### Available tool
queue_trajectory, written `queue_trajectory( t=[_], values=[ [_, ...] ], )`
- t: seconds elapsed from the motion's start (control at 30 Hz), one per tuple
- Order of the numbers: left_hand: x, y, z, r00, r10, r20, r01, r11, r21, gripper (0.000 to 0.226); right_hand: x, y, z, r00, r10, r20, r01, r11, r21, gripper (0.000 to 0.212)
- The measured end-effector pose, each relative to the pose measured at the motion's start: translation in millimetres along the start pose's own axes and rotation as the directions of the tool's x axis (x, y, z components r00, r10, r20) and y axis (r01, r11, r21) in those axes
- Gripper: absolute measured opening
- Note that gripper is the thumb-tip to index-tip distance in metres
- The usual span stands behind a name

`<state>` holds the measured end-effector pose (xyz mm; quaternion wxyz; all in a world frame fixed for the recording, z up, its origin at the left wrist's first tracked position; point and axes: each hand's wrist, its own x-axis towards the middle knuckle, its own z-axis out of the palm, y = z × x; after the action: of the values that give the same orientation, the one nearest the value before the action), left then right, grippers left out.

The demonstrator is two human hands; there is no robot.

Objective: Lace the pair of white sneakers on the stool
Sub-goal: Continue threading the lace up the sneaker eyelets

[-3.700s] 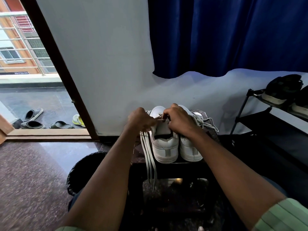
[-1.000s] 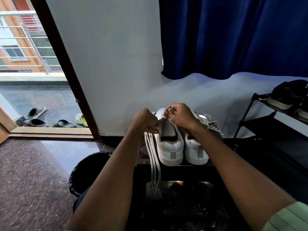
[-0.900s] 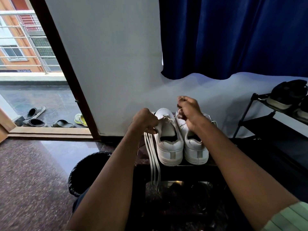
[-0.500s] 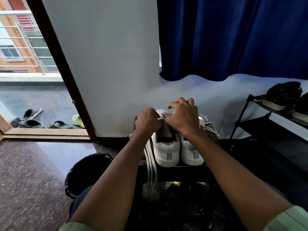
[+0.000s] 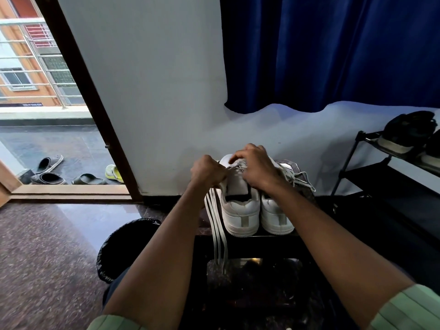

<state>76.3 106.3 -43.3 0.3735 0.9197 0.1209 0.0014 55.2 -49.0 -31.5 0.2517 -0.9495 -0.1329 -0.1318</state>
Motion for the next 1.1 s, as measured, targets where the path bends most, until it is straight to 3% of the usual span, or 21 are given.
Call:
queue_trajectory(
  t=[0.07,0.17,0.37,0.4,0.47,0.53,0.57,0.6,0.7,0.73,0.8,0.87,0.9,0.93,0.97,1.0,1.07,1.1],
  values=[
    [-0.6,1.0,-1.3,1.0,-0.004,0.012,0.004,1.0,-0.02,0.026,-1.5,-4.4,2.5,0.992,-0.113,0.052,0.118,0.989,-0.086,0.057],
    [1.0,-0.4,0.3,1.0,-0.004,0.02,0.006,0.996,-0.088,0.029,-0.2,-6.6,3.4,0.988,-0.141,0.064,0.15,0.974,-0.17,0.058],
    [2.1,-4.1,1.3,1.0,-0.008,0.015,0.011,0.988,-0.153,0.012,6.4,-0.7,13.7,0.982,-0.166,0.088,0.184,0.948,-0.259,0.019],
    [1.2,-3.8,0.3,1.0,-0.013,0.013,0.015,0.988,-0.151,0.01,7.4,-0.2,14.7,0.984,-0.159,0.081,0.172,0.964,-0.203,0.01],
    [0.4,-4.0,-1.0,1.0,-0.02,0.01,0.021,0.989,-0.146,0.008,8.6,-0.3,14.1,0.996,-0.07,0.059,0.064,0.994,0.091,0.018],
    [2.9,-5.3,-0.6,1.0,-0.024,0.012,0.025,0.989,-0.143,0.018,8.4,-2.4,5.4,0.993,0.106,0.05,-0.117,0.876,0.467,0.029],
    [4.2,-5.5,-0.1,1.0,-0.027,0.016,0.029,0.989,-0.147,0.022,8.3,-2.1,0.7,0.985,0.16,0.056,-0.164,0.81,0.563,0.031],
    [5.2,-5.7,0.6,0.999,-0.032,0.018,0.035,0.988,-0.15,0.022,9.4,0.8,-2.6,0.982,0.185,0.038,-0.176,0.821,0.543,0.033],
    [7.0,-4.9,2.6,0.999,-0.033,0.022,0.036,0.986,-0.163,0.02,7.5,4.9,-6.5,0.986,0.164,-0.017,-0.16,0.978,0.133,0.021],
    [7.2,-4.4,3.0,0.999,-0.034,0.028,0.038,0.984,-0.171,0.025,6.9,3.6,-5.3,0.988,0.153,-0.034,-0.146,0.977,0.153,0.016],
    [8.0,-4.3,3.1,0.999,-0.034,0.038,0.04,0.984,-0.176,0.032,6.4,-3.1,-6.1,0.983,0.174,-0.059,-0.119,0.849,0.514,0.009],
    [9.1,-4.9,3.5,0.998,-0.032,0.046,0.04,0.984,-0.176,0.034,8.0,-8.2,-12.5,0.969,0.248,-0.011,-0.124,0.521,0.844,0.017],
    [9.3,-5.2,3.5,0.998,-0.033,0.048,0.041,0.984,-0.175,0.036,9.1,-8.5,-14.5,0.962,0.272,0.03,-0.143,0.406,0.903,0.02],
    [9.0,-5.2,3.0,0.998,-0.032,0.046,0.039,0.985,-0.169,0.037,9.8,-7.6,-15.4,0.955,0.291,0.048,-0.162,0.383,0.909,0.021],
    [9.5,-5.2,3.3,0.999,-0.029,0.045,0.036,0.986,-0.162,0.037,10.0,-5.6,-16.0,0.954,0.299,0.027,-0.174,0.477,0.862,0.018],
    [9.4,-4.9,3.2,0.999,-0.024,0.044,0.03,0.987,-0.159,0.037,9.3,-3.1,-16.3,0.963,0.269,-0.015,-0.171,0.654,0.737,0.012],
    [9.1,-4.3,3.5,0.999,-0.013,0.04,0.019,0.987,-0.157,0.035,5.0,-1.3,-16.4,0.993,0.113,-0.036,-0.098,0.953,0.287,0.018],
    [8.0,-3.9,2.7,0.999,-0.007,0.031,0.012,0.988,-0.151,0.03,2.4,-3.3,-16.1,0.999,0.045,-0.002,-0.045,0.998,0.053,0.024]
  ],
)
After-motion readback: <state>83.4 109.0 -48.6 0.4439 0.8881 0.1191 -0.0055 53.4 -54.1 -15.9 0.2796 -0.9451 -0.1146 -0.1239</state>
